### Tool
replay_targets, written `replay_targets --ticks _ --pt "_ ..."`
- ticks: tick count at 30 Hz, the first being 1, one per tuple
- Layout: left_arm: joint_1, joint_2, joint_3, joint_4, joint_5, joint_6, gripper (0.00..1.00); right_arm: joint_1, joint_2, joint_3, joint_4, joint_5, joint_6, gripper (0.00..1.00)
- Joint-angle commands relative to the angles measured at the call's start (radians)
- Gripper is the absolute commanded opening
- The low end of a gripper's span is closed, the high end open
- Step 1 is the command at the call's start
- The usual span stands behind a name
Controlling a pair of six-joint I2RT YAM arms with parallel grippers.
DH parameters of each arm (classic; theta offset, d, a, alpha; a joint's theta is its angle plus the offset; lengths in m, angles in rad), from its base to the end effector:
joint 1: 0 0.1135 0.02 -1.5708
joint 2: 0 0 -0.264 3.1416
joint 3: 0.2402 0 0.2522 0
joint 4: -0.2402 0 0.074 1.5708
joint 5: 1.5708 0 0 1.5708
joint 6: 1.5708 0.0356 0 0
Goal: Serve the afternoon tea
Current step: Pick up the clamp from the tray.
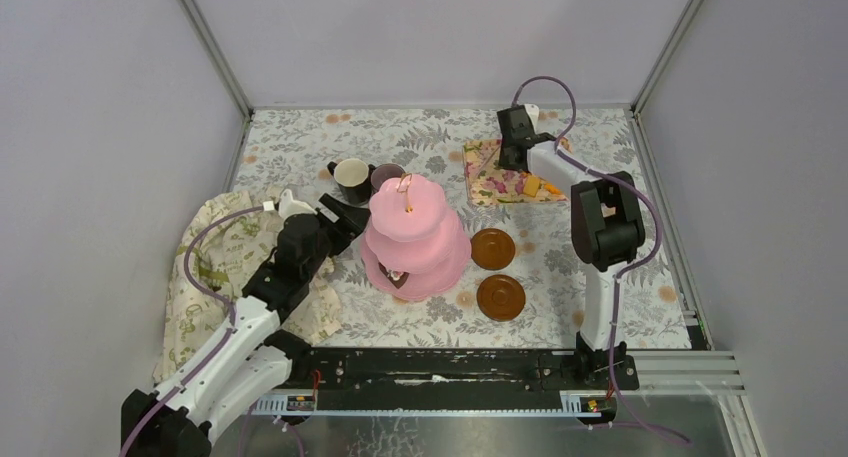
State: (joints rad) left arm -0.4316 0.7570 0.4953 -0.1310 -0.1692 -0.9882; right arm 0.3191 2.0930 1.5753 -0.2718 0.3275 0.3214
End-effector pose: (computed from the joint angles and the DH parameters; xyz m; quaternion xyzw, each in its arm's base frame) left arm 0.1669 -0.0703 0.2476 -0.2727 0.7837 -0.3075 0.4656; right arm 0.4499 0.1366 0.1968 0.0631 0.9122 -0.0248 0.4040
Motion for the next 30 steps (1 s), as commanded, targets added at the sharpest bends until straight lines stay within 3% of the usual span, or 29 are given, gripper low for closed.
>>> replay_targets --ticks 1,9,21,30 --pt "-0.007 -0.019 0.042 -0.020 -0.031 0.029 0.83 0.012 -0.101 -0.019 0.019 0.004 -0.027 0.08" --pt "-0.007 -0.092 0.055 -0.092 -0.054 0.036 0.83 0.056 -0.250 -0.174 0.020 0.058 -0.059 0.08" --pt "-0.007 -0.220 0.055 -0.183 -0.060 0.031 0.83 0.190 -0.669 -0.595 -0.038 0.094 -0.106 0.06" --pt "-0.007 -0.229 0.036 -0.176 -0.043 0.018 0.83 0.229 -0.930 -0.816 -0.107 0.082 -0.026 0.06"
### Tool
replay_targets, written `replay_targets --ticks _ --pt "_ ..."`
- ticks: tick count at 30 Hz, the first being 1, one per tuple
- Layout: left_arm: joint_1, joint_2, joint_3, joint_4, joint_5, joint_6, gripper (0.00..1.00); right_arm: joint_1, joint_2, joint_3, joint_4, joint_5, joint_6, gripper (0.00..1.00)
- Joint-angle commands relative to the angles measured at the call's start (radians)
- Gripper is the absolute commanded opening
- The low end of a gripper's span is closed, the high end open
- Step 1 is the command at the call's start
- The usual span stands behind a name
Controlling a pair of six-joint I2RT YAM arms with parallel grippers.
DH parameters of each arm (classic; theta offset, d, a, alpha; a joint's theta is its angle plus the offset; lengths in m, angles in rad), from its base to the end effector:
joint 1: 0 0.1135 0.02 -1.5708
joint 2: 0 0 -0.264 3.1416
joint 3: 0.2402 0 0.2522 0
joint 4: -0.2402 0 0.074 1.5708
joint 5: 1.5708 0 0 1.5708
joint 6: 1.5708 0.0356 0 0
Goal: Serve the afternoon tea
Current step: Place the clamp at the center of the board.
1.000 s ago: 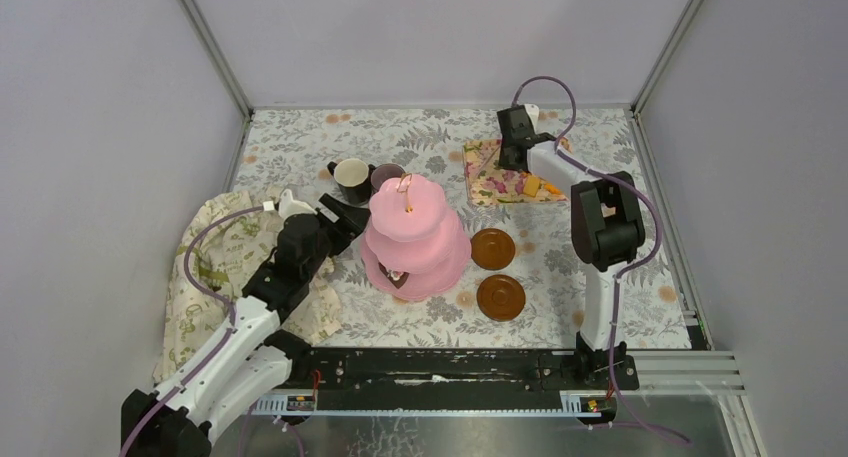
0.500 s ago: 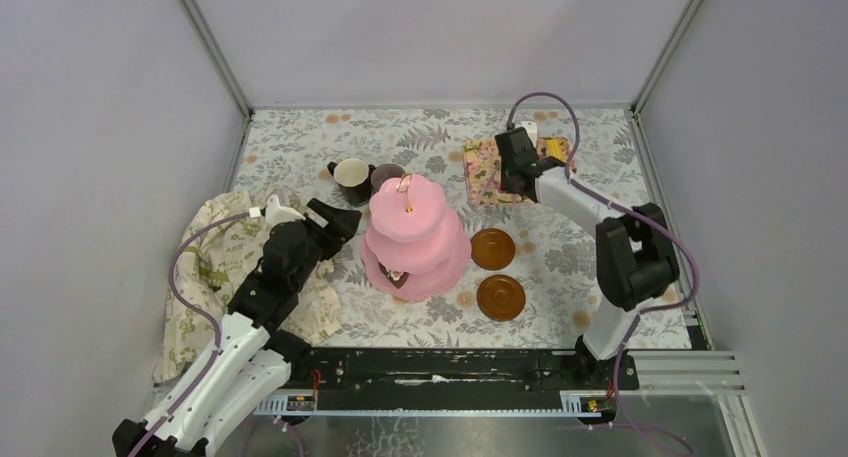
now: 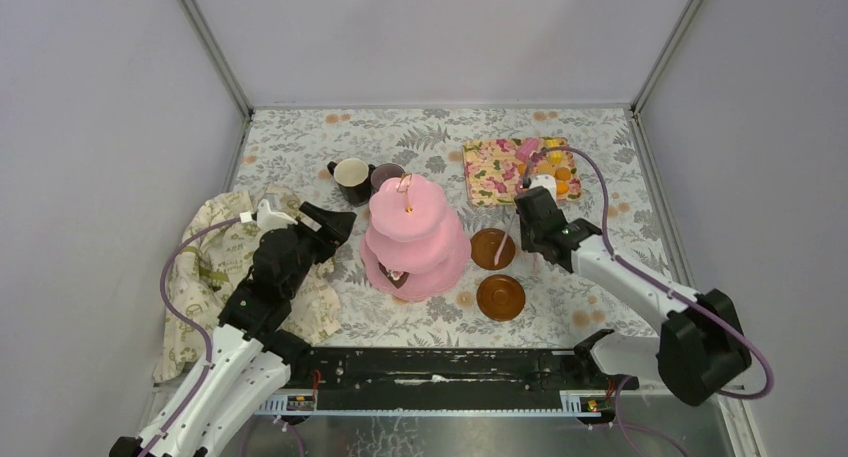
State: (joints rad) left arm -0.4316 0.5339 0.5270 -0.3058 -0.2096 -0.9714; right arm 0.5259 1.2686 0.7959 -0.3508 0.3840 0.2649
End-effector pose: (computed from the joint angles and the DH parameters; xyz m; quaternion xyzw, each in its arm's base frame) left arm 0.1318 -0.0525 0.2727 -0.2737 0.7586 -0.3130 0.5016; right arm 0.2312 0.1188 0.2289 -0.0499 0.9152 -0.0259 0.3991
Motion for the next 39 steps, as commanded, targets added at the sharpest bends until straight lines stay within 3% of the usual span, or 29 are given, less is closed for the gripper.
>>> replay_targets --ticks 1,5,9,11,17,22,25,33,39 --pt "-0.007 -0.005 0.003 0.000 -0.003 0.004 0.83 0.024 -0.123 -0.039 -0.047 0.024 0.025 0.06" --pt "-0.007 0.004 -0.001 0.016 0.002 0.005 0.83 0.030 -0.147 -0.011 -0.105 -0.027 0.027 0.07" --pt "-0.007 0.013 0.000 0.033 0.013 0.001 0.83 0.032 -0.122 0.006 -0.171 0.062 0.165 0.05" --pt "-0.007 0.015 -0.002 0.043 0.020 -0.004 0.83 0.031 -0.129 -0.020 -0.151 0.083 0.320 0.00" --pt "-0.007 0.023 0.007 0.059 0.044 -0.002 0.83 0.035 -0.164 -0.121 -0.137 0.215 0.794 0.00" --pt "-0.007 0.028 -0.003 0.081 0.059 -0.006 0.83 0.037 0.000 0.016 -0.493 0.387 1.262 0.05" --pt "-0.008 0.031 -0.008 0.088 0.067 -0.009 0.83 0.037 0.115 0.084 -0.614 0.400 1.446 0.06" --pt "-0.007 0.027 -0.017 0.086 0.063 -0.003 0.83 0.037 0.280 0.148 -0.706 0.343 1.772 0.06" --pt "-0.007 0.053 -0.025 0.104 0.071 -0.004 0.83 0.035 0.336 0.208 -0.694 0.349 1.856 0.07"
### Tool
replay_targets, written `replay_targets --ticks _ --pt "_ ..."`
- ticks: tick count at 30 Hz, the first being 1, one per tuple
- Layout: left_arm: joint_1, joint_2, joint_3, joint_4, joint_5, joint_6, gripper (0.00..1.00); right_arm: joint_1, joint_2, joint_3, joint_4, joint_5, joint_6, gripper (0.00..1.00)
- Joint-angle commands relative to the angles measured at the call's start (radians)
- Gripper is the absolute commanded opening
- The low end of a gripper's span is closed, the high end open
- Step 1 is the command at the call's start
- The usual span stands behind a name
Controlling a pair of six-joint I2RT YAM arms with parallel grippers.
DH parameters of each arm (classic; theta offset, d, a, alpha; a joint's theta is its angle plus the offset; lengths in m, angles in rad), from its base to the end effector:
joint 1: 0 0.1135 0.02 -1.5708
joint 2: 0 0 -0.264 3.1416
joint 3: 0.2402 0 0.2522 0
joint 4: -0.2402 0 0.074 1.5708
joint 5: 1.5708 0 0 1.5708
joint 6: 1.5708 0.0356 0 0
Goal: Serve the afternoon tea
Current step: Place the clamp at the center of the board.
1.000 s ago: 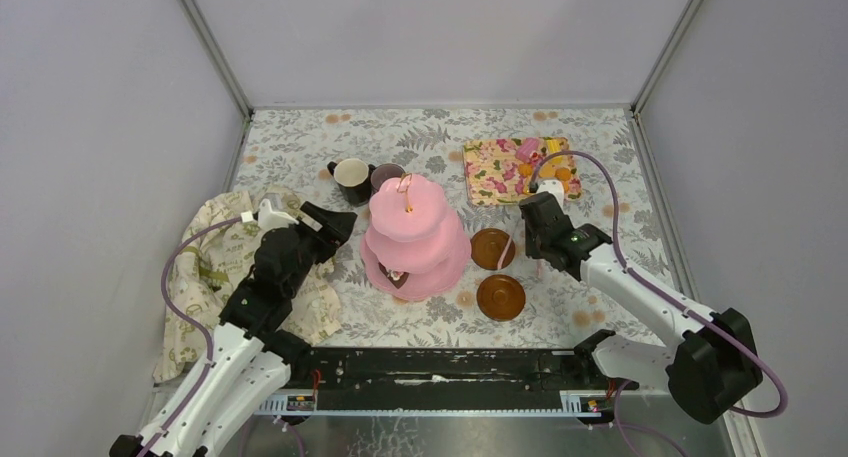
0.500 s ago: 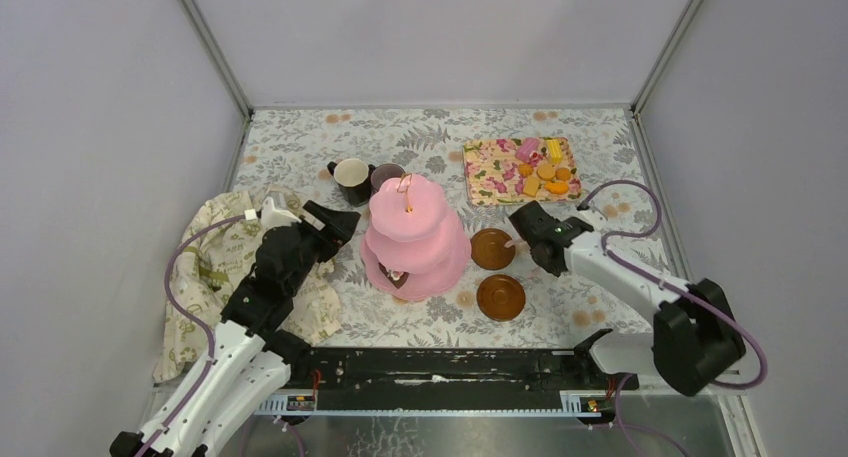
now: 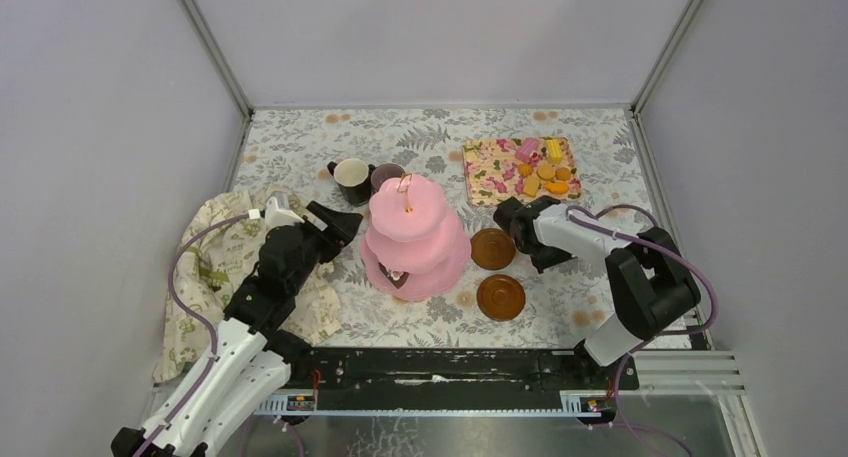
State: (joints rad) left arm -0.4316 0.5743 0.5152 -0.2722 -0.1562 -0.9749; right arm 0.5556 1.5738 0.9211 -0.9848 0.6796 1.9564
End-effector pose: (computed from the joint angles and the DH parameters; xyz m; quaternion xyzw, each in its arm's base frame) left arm 0.1383 -0.0576 0.2668 -0.2614 0.7696 -0.3260 0.4827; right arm 0.2200 0.1102 0.1749 0.5988 0.7276 -0.1330 0.3070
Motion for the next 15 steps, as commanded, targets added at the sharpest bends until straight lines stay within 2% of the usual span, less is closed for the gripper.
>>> replay_targets --ticks 1,15 --pt "-0.008 0.017 -0.013 0.072 0.018 -0.001 0.83 0.005 0.048 0.106 -0.073 0.059 0.176 0.07" --pt "-0.007 0.008 -0.001 0.040 0.010 0.010 0.83 0.016 0.218 0.301 -0.048 -0.069 0.233 0.07"
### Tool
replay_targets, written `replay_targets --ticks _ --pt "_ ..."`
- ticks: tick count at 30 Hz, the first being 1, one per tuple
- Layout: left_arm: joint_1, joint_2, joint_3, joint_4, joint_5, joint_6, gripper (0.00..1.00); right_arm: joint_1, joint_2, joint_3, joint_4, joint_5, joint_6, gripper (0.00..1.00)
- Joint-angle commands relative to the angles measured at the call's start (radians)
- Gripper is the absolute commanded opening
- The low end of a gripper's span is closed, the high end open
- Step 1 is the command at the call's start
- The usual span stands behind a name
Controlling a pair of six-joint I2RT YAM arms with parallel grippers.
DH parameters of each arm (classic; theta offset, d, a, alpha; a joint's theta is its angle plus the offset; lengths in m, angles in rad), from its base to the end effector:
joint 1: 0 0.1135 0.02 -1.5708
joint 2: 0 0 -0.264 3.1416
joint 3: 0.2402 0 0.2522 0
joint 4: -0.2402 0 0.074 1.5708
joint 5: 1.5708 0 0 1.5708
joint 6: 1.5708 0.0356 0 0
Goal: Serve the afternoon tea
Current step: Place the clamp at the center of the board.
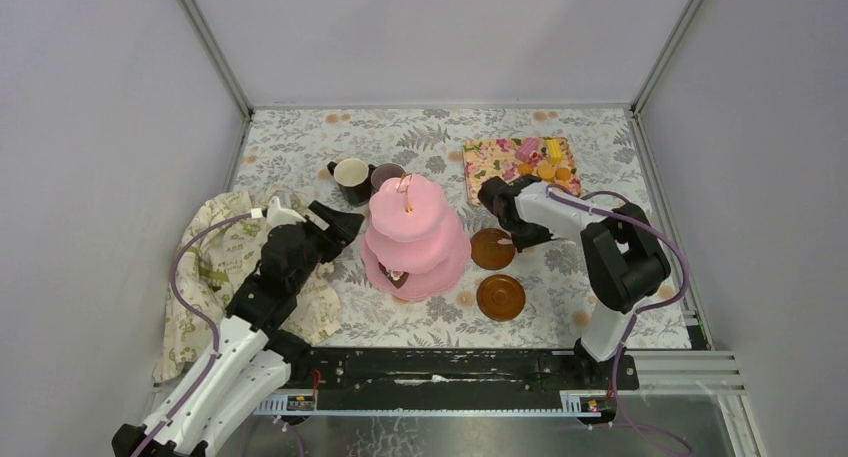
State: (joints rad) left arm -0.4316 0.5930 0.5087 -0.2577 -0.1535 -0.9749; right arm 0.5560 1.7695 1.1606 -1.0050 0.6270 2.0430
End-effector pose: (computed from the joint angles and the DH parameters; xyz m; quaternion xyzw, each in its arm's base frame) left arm 0.1413 -0.0591 0.2636 -0.2612 0.7730 -0.3239 0.4789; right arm 0.2683 0.1421 0.1787 0.6388 0.7046 -0.1024 0.2916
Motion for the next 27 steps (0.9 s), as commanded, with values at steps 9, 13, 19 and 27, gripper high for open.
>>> replay_targets --ticks 9,13,19,27 --pt "-0.007 -0.007 0.025 -0.002 0.024 0.037 0.83 0.079 0.127 0.171 -0.036 -0.011 0.155 0.13" --pt "-0.007 -0.015 0.014 0.001 0.017 0.027 0.83 0.088 0.142 0.163 -0.011 0.009 0.130 0.30" --pt "-0.007 0.003 0.013 0.011 0.020 0.019 0.83 0.105 0.093 0.093 0.107 0.081 0.016 0.55" --pt "-0.007 -0.001 0.013 0.013 -0.003 0.017 0.83 0.130 -0.013 0.078 0.279 0.246 -0.440 0.66"
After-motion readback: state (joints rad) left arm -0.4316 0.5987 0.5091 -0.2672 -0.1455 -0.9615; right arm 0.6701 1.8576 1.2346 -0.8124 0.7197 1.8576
